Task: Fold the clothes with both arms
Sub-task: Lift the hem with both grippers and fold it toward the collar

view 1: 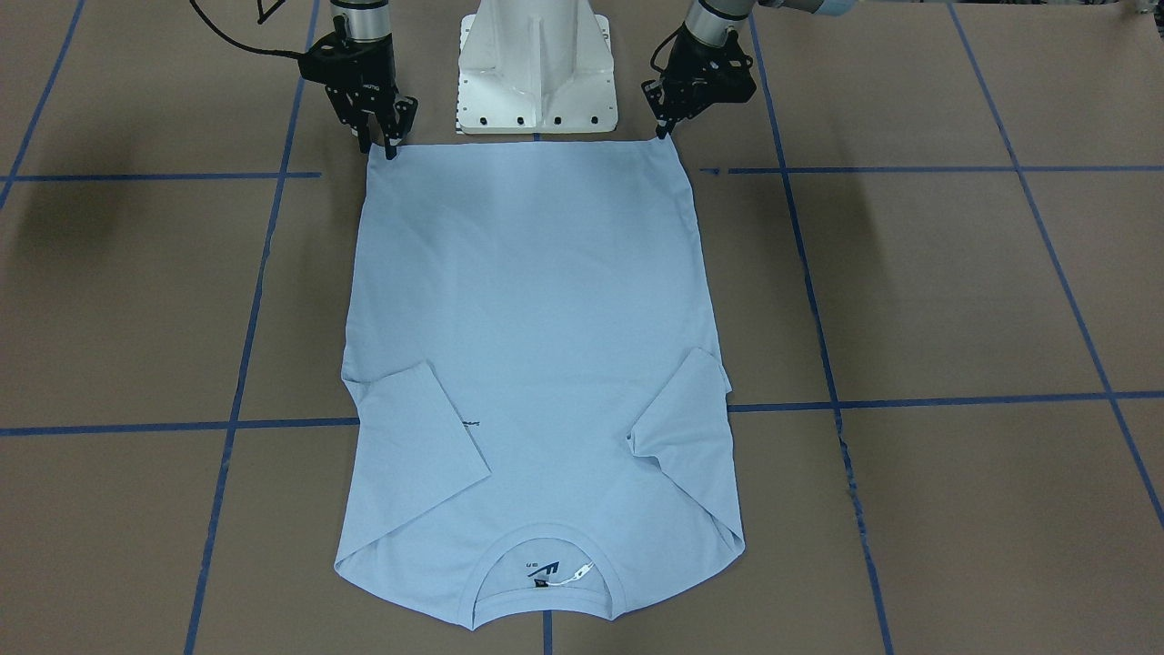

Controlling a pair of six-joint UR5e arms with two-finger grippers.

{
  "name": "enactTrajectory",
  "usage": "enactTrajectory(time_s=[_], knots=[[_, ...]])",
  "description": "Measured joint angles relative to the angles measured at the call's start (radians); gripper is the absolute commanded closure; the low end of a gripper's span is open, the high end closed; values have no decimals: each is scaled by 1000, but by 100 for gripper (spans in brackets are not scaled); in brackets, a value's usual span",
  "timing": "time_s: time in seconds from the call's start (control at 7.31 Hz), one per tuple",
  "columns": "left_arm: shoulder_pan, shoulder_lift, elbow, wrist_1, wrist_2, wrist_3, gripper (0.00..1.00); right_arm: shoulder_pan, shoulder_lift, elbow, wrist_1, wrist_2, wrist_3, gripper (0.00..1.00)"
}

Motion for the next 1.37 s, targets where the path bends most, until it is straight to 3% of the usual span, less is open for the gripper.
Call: enactTrajectory(time_s=[0.41, 0.68, 0.96, 1.09, 1.37], knots=[[-3, 4, -27, 3, -3, 6, 100, 25, -7, 40, -31, 5, -6, 100], [-11, 11, -197, 127, -37, 17, 100, 27, -5, 249, -199, 62, -9, 100], [-30, -1, -442, 368, -133, 25, 100, 13, 7, 441, -334, 111, -12, 100], [-54, -10, -510, 430, -173, 50, 100, 27, 26, 481, -377, 126, -35, 100], [-168, -60, -525, 479, -214, 205, 100, 141, 116, 480, -418, 184, -218, 100]])
